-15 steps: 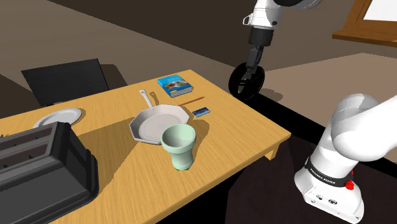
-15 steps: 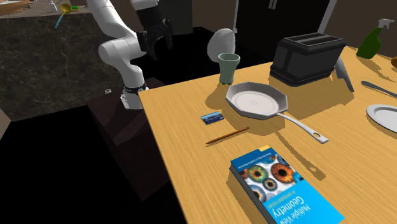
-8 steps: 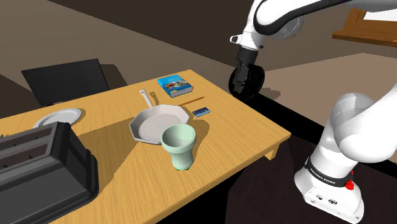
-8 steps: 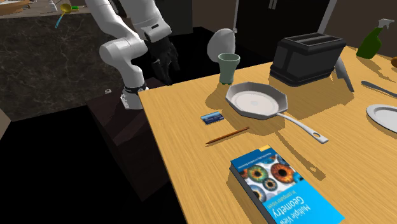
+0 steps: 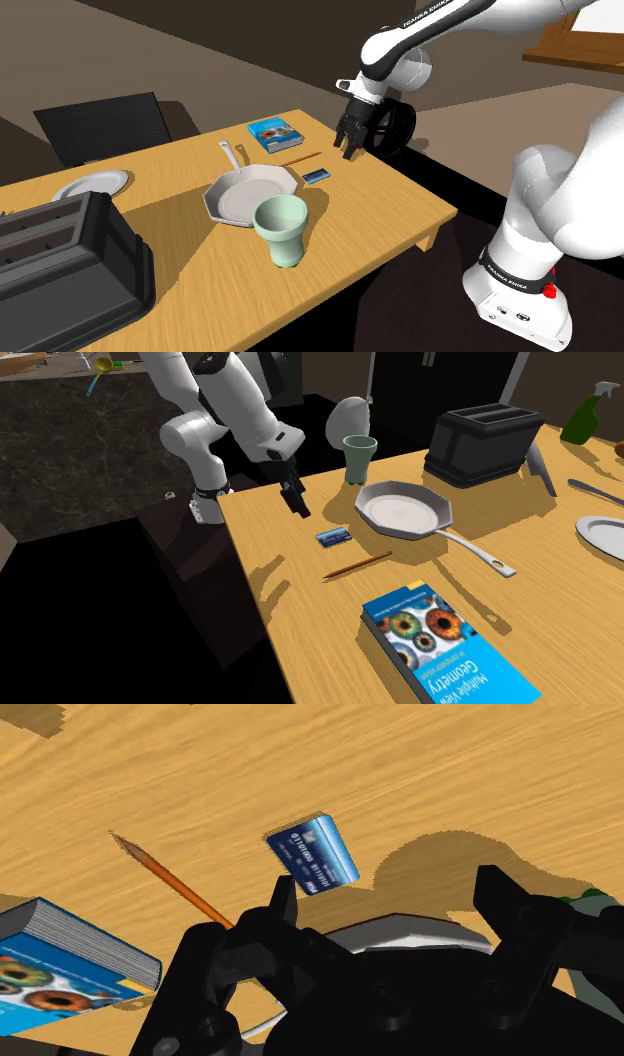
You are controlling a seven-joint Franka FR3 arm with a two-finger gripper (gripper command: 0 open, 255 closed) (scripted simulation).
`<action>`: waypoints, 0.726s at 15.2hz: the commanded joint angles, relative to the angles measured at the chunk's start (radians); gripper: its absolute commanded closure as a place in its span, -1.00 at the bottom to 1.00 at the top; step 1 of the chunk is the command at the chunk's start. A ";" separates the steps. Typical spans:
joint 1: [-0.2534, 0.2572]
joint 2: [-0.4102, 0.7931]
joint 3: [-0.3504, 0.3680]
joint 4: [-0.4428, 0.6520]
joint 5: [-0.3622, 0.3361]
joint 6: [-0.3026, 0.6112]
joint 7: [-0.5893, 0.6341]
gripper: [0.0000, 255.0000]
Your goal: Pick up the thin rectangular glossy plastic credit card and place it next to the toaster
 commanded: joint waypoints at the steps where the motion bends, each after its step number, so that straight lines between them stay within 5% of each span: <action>1: 0.068 0.092 -0.052 0.040 0.112 0.030 -0.182 -1.00; 6: 0.156 0.323 -0.103 0.182 0.403 -0.013 -0.588 -1.00; 11: 0.158 0.375 -0.080 0.188 0.468 0.010 -0.632 -1.00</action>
